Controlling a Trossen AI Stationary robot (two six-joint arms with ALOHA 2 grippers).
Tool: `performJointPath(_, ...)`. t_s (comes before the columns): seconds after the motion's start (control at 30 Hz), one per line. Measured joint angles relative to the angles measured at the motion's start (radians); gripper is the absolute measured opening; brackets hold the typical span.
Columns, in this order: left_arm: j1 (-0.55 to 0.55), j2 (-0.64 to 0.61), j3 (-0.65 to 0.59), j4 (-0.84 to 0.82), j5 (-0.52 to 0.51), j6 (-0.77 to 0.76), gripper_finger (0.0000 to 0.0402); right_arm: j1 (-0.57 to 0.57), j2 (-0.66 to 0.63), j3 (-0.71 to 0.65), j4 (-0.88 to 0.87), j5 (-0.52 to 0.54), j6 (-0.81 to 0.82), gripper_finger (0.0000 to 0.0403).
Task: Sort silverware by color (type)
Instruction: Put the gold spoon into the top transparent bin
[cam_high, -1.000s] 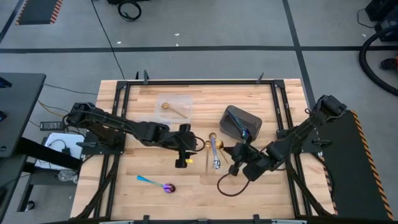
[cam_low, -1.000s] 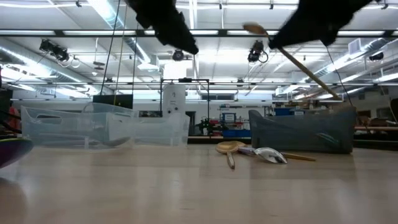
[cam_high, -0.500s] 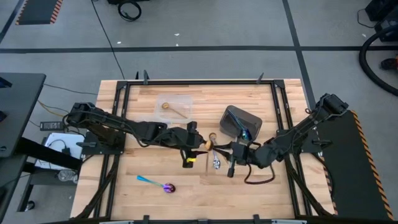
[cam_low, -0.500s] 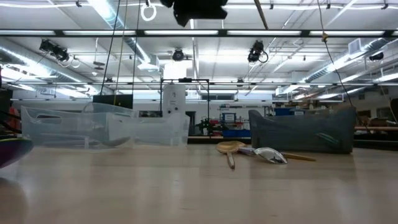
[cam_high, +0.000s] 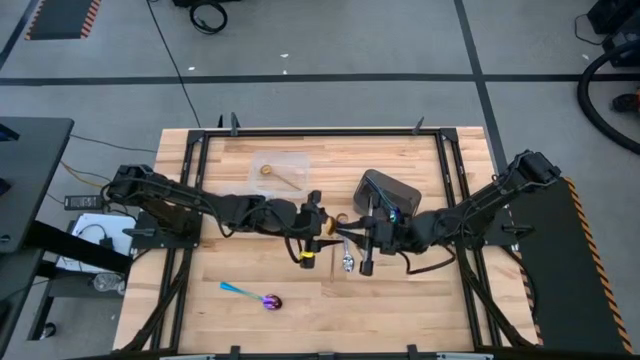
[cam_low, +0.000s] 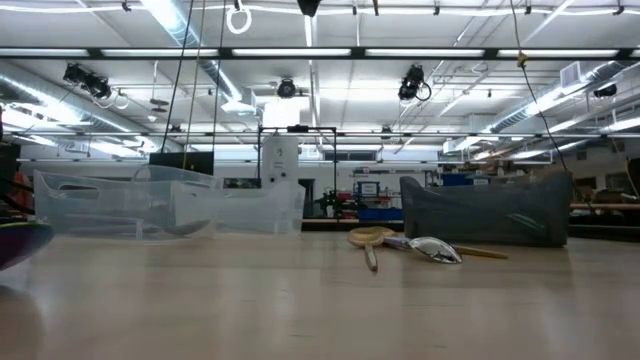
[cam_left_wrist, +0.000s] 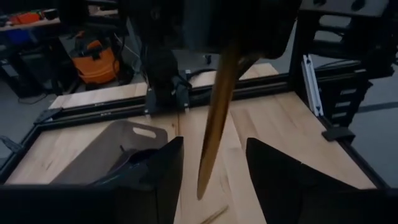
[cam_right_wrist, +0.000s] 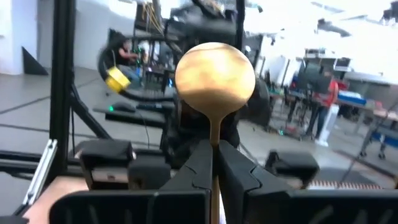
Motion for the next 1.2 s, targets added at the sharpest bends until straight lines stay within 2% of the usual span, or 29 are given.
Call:
performJointPath(0.1,0.007,0.000,0.000,0.014,0.000,0.001,0.0169,-0.002,0.000,0.000,0.038,-0.023,-0.041,0.0016)
performJointPath(0.3,0.028,0.000,0.000,0.024,0.000,0.001,0.0120,-0.002,0.000,0.000,0.046,-0.024,-0.079,0.0019)
performJointPath(0.57,0.033,0.000,0.000,0.013,0.005,0.011,0.0027,-0.003,0.000,0.000,0.054,-0.002,-0.084,0.0035)
performJointPath(0.83,0.037,-0.013,0.000,-0.048,-0.011,-0.007,0.0023,0.013,0.000,0.001,0.004,0.052,-0.087,0.0076)
performJointPath(1.03,0.041,-0.074,-0.001,-0.101,-0.039,-0.021,0.0023,0.045,0.000,0.000,-0.041,0.090,-0.071,0.0148)
performJointPath(1.2,0.038,-0.109,-0.001,-0.187,-0.043,-0.040,0.0023,0.049,0.000,0.000,-0.113,0.113,0.004,0.0200)
